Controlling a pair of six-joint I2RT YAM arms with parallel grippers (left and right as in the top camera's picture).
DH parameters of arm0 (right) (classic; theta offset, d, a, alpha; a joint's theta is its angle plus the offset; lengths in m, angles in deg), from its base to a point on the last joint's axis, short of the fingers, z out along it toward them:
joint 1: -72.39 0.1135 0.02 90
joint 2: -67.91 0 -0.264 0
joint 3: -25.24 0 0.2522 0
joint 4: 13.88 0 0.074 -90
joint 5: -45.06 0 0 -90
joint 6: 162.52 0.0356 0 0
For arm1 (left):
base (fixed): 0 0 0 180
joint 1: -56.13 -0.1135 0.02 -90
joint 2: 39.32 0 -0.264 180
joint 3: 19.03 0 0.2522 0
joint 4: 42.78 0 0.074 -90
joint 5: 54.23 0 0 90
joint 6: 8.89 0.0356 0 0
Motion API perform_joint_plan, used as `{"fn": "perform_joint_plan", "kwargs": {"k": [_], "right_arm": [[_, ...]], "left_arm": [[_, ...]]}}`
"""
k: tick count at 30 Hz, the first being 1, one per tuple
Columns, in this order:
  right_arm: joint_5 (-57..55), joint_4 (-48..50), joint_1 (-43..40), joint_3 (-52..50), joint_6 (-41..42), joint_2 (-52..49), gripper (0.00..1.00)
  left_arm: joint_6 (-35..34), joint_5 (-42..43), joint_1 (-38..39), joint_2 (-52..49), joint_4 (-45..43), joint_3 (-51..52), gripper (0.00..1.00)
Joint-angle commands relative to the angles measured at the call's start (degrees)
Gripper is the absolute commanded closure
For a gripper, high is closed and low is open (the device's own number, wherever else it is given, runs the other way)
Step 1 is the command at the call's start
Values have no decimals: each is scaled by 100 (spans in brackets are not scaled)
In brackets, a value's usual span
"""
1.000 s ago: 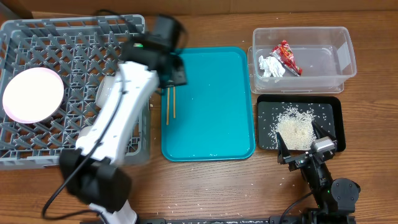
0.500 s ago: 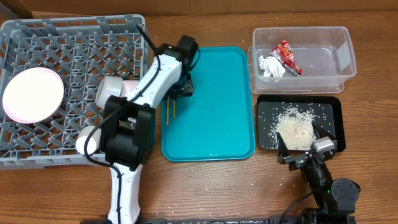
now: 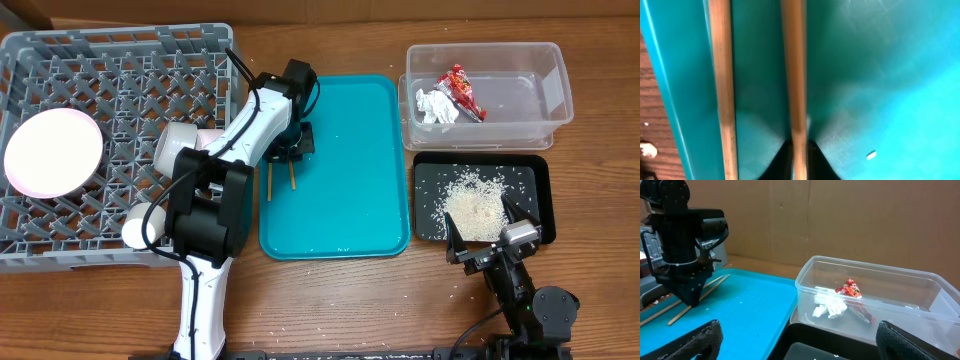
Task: Sort waste into correct bins and load items into the dishwasher
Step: 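Reach the left gripper to the chopsticks and grasp one, then carry the chopstick left into the rack and release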
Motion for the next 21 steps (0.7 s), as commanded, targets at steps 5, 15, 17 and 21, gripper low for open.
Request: {"fn": "perform_joint_plan", "kwargs": {"k": [5,15,17,21], "right_arm": [[2,7,4,-59,42,57,0],[2,7,4,-59,44,57,0],[2,7,4,-59,44,57,1],[2,7,4,-59,44,57,0]], "left_arm": [[168,286,-9,573,542,-258,96],[658,-1845,-345,2981,1436,-264,96],[739,-2629,-540,3119,1698,-264,96],[1185,-3145,-1152,3086,1891,-118,96]]}}
